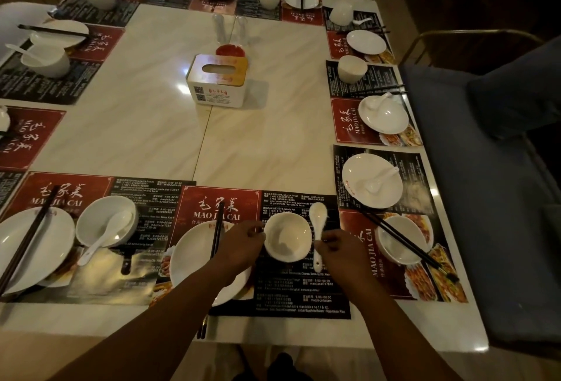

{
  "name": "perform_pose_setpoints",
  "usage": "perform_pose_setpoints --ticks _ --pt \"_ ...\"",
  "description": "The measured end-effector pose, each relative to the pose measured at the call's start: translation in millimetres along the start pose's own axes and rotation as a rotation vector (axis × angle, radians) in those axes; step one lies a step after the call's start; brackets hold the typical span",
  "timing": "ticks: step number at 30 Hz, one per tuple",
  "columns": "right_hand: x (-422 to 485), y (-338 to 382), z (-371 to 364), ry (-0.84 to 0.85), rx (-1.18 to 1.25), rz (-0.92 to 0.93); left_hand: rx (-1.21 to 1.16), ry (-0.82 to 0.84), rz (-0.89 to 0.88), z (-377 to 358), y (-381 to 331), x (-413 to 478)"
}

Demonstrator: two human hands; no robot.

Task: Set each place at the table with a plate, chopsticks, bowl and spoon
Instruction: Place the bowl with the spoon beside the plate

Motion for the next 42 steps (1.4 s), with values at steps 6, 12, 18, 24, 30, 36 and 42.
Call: perform_pose_setpoints --ticks 6,12,18,24,30,36,42 --pt "-5 8 -32 0.107 -0.093 -0.086 0.001 -0.039 -0.023 10 -2 -2" --pt "0 10 -39 0.102 -0.190 -0.097 0.014 -0.097 -0.041 26 9 2" --pt "0 15 -34 0.119 -0.200 -0.134 0.005 -0.091 -0.039 28 12 0" --pt "2 13 -33 0.126 -0.171 -0.165 0.009 -0.080 -0.040 23 9 -1" --pt "3 12 -31 0.131 -0.157 -0.182 -0.005 -0.062 -0.049 15 1 -3" --pt "5 11 -29 0.148 -0.060 -0.205 -0.008 -0.049 -0.030 7 -2 -3" --pt "19 -1 -13 0.057 0.004 -0.185 0.035 -0.043 -0.058 4 -5 -4"
Point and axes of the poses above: each hand's wrist, its own x-axis towards the middle knuckle, its own z-axis out of the back of the hand, y = z × x, the point moved 1 cm from there along x, towards the middle knuckle, and after that the axes turned 9 degrees about z, right-handed, at the moved point
